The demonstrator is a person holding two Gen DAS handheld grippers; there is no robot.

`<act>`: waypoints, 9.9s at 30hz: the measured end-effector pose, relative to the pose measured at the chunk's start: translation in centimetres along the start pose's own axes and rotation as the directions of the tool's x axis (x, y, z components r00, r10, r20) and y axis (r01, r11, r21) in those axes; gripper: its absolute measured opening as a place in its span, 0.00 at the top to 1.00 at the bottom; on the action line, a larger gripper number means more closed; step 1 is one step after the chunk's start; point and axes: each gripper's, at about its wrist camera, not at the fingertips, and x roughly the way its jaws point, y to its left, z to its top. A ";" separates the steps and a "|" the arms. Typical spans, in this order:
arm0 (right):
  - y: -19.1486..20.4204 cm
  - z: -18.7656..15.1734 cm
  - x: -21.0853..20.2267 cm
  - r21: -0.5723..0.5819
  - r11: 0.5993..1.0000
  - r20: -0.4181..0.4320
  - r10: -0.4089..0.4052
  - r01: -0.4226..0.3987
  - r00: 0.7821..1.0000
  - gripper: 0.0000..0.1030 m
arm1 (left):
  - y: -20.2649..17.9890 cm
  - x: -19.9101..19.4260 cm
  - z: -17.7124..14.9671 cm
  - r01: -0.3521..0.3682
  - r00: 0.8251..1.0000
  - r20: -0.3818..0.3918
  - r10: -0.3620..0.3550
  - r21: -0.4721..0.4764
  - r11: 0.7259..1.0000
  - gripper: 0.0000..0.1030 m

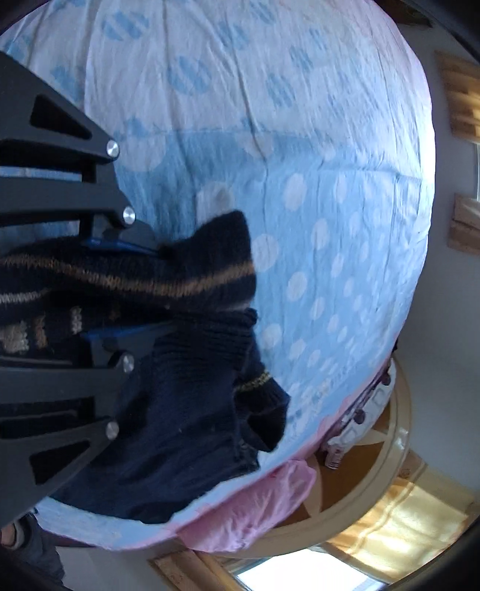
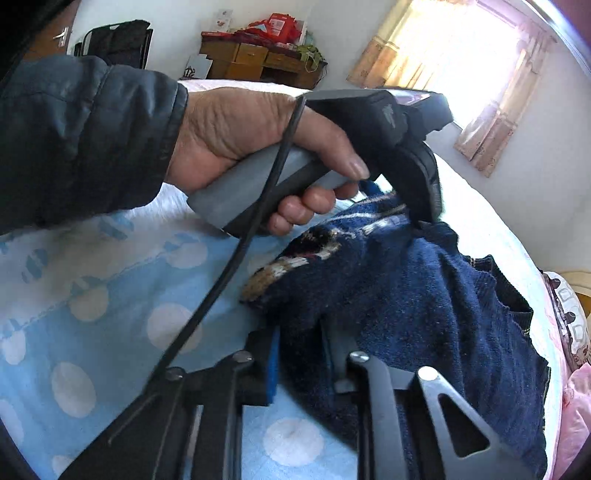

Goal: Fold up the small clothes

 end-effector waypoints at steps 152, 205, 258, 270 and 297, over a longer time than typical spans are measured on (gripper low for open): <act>-38.3 -26.2 -13.0 0.886 0.460 -0.048 -0.018 0.051 0.999 0.58 | -25.4 5.8 -7.5 -0.175 0.981 0.137 0.137 0.326 0.929 0.00; -33.2 -17.3 -7.6 0.636 0.762 -0.071 -0.096 0.119 0.993 0.59 | -23.6 4.9 -2.4 -0.226 0.969 0.143 0.200 0.204 0.953 0.00; -44.4 -20.0 1.9 0.806 0.573 0.076 0.150 -0.149 0.986 0.81 | -23.5 5.0 -4.0 0.085 0.993 0.078 -0.092 0.089 0.992 0.57; -40.1 -14.9 -5.1 0.756 0.619 0.205 0.083 -0.212 0.975 0.83 | -21.8 -3.7 -6.1 0.069 0.978 0.188 -0.087 0.100 0.993 0.58; -20.4 7.1 1.5 0.494 0.683 0.347 0.413 -0.538 0.842 0.83 | -6.9 -21.7 -14.6 -0.179 0.885 0.399 0.238 -0.180 0.967 0.58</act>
